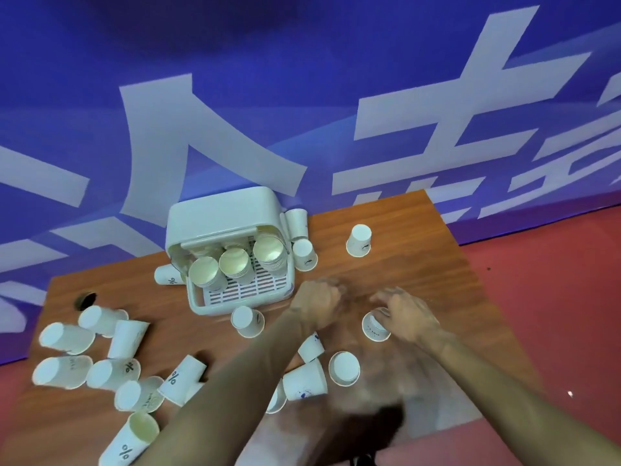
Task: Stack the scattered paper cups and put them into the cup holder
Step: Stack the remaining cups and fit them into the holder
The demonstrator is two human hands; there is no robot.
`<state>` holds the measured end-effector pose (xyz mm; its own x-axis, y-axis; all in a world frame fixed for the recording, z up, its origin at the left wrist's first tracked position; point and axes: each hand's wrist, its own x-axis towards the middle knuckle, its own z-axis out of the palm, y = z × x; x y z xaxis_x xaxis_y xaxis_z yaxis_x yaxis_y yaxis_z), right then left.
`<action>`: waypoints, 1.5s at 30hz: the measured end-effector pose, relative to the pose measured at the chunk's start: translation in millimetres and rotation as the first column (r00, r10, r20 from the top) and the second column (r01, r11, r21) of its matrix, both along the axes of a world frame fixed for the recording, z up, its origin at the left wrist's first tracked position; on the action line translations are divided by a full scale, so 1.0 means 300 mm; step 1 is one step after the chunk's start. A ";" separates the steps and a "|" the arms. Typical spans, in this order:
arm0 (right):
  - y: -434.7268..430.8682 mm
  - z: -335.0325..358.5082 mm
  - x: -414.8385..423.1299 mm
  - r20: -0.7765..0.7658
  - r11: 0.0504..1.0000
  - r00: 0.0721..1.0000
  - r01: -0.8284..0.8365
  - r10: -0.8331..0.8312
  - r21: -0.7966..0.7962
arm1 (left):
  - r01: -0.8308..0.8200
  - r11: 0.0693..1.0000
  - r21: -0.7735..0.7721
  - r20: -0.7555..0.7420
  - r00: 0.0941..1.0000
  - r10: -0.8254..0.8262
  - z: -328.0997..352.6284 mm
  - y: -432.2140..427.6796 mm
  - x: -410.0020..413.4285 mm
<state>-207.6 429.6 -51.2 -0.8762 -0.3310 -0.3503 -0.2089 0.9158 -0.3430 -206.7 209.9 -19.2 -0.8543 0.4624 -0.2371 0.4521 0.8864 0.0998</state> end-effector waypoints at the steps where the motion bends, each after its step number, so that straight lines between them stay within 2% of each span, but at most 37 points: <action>1: -0.006 -0.008 -0.015 -0.002 1.000 1.000 -0.020 0.020 0.000 | -0.010 1.000 -0.013 0.012 1.000 0.010 -0.008 -0.007 -0.003; 13: 0.003 -0.033 -0.323 -0.043 0.992 0.991 -0.125 0.125 0.008 | -0.194 0.979 -0.062 0.000 0.981 0.195 -0.095 -0.053 -0.097; 17: -0.006 -0.022 -0.428 -0.111 0.990 0.985 -0.137 0.132 -0.042 | -0.241 0.969 -0.049 0.002 0.970 0.242 -0.136 -0.054 -0.123; 20: -0.027 -0.013 -0.464 -0.202 0.984 0.969 -0.163 0.144 -0.079 | -0.244 0.967 -0.074 0.010 0.970 0.245 -0.151 -0.053 -0.135; 26: -0.065 -0.002 -0.525 -0.310 0.965 0.923 -0.255 0.226 -0.055 | -0.246 0.960 -0.129 0.037 0.967 0.253 -0.156 -0.078 -0.224; 31: -0.093 -0.029 -0.588 -0.320 0.959 0.905 -0.279 0.280 0.049 | -0.169 0.978 -0.125 0.013 0.985 0.172 -0.178 -0.074 -0.292; 35: -0.118 -0.070 -0.621 -0.175 0.958 0.954 -0.209 0.244 0.195 | -0.085 0.991 -0.104 0.104 0.990 0.095 -0.188 -0.032 -0.285; 39: -0.136 -0.112 -0.625 -0.023 0.972 0.990 -0.134 0.141 0.191 | -0.086 0.995 0.041 0.273 0.959 0.072 -0.197 0.037 -0.234; 42: -0.147 -0.133 -0.622 -0.039 0.972 0.991 -0.116 0.126 0.206 | -0.179 0.979 0.101 0.430 0.895 0.119 -0.209 0.100 -0.196; 45: -0.158 -0.138 -0.626 -0.061 0.973 0.994 -0.073 0.088 0.221 | -0.260 0.962 0.078 0.498 0.846 0.188 -0.234 0.157 -0.167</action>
